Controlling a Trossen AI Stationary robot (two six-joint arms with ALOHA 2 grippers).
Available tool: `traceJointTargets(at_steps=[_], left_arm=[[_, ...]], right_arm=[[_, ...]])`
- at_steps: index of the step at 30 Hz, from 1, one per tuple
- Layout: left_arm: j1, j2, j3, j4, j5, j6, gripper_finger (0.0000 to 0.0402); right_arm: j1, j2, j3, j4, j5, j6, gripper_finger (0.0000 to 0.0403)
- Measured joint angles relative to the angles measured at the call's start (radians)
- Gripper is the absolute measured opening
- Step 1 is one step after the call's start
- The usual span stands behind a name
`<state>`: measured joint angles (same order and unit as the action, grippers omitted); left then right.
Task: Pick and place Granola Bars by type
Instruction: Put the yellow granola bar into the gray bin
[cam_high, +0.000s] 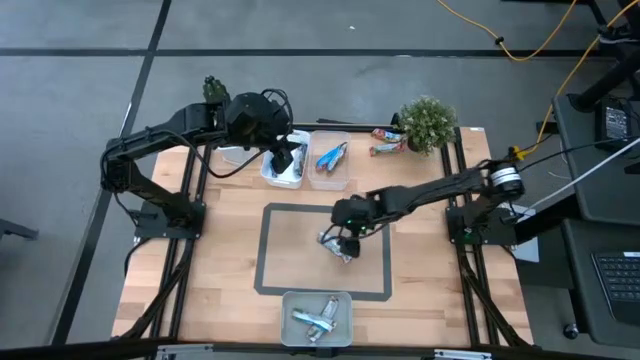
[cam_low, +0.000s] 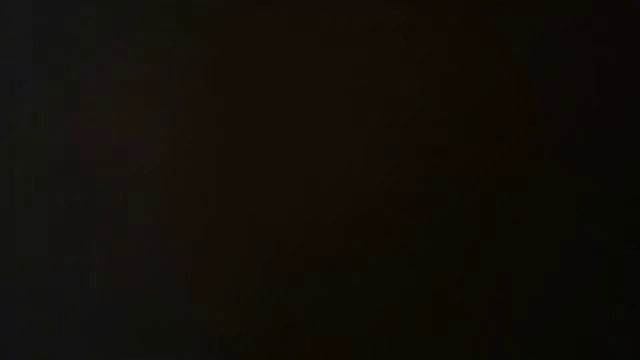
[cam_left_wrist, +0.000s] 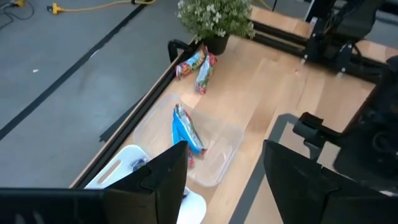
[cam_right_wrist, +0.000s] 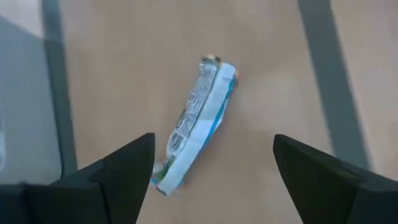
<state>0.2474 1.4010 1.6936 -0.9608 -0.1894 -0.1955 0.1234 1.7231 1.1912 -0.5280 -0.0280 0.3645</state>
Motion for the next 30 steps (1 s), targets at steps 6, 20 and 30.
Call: traceJointTargets(at_steps=[6, 20, 30], left_arm=[[0.0, 0.0, 0.0, -0.008, 0.0, 0.0, 0.0198], [0.0, 0.0, 0.0, -0.008, 0.0, 0.026, 0.0198], [0.0, 0.0, 0.0, -0.008, 0.0, 0.025, 0.0198]], right_arm=[[0.015, 0.085, 0.0, 0.017, 0.015, 0.152, 0.0328], [0.093, 0.156, 0.0, 0.016, 0.045, 0.208, 0.0328], [0.096, 0.202, 0.0, 0.017, 0.05, 0.207, 0.027]])
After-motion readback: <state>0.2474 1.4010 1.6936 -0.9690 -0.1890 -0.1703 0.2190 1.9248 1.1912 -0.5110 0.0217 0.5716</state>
